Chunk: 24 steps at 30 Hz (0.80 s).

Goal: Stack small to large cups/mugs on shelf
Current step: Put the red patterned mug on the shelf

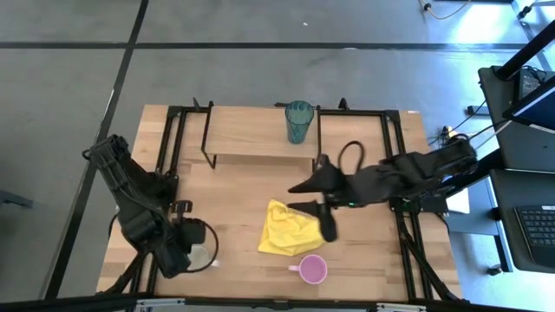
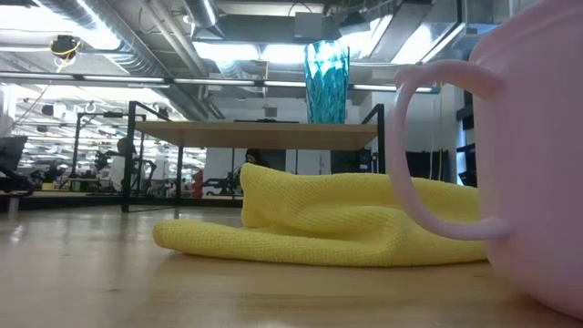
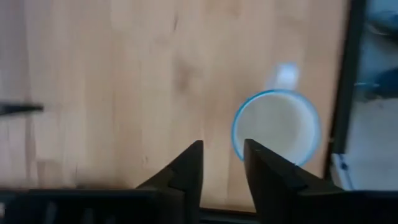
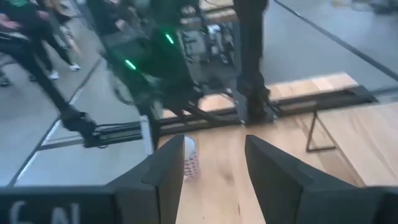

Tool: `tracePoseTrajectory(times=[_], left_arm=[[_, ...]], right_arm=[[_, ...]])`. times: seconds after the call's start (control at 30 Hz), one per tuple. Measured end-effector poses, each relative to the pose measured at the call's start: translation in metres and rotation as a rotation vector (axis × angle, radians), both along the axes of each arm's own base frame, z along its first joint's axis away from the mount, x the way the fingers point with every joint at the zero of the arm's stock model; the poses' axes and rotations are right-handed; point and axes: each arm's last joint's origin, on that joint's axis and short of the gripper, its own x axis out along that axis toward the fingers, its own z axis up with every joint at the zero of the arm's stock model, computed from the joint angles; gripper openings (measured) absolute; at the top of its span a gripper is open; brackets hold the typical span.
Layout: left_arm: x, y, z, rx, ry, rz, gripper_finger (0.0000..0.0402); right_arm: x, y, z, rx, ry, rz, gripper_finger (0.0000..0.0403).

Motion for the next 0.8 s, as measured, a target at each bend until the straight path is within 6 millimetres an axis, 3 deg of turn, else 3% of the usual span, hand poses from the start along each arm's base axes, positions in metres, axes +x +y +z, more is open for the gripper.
tracePoseTrajectory(times=[0.1,0.23,0.33,0.8], left_arm=[[-0.004,-0.005,-0.024,0.001,0.032,0.043,0.0136],[-0.007,-0.007,-0.045,-0.018,0.077,0.065,0.0146],[-0.007,-0.006,-0.051,-0.008,0.082,0.073,0.0145],[-0.009,-0.006,-0.062,-0.026,0.106,0.132,0.0159]], right_arm=[[-0.021,-0.001,0.007,-0.001,0.031,0.021,0.017],[-0.039,-0.001,-0.004,-0.001,0.192,0.015,0.017],[-0.044,0.002,-0.011,-0.002,0.26,0.013,0.017],[-0.042,0.004,-0.017,-0.004,0.264,-0.039,0.017]])
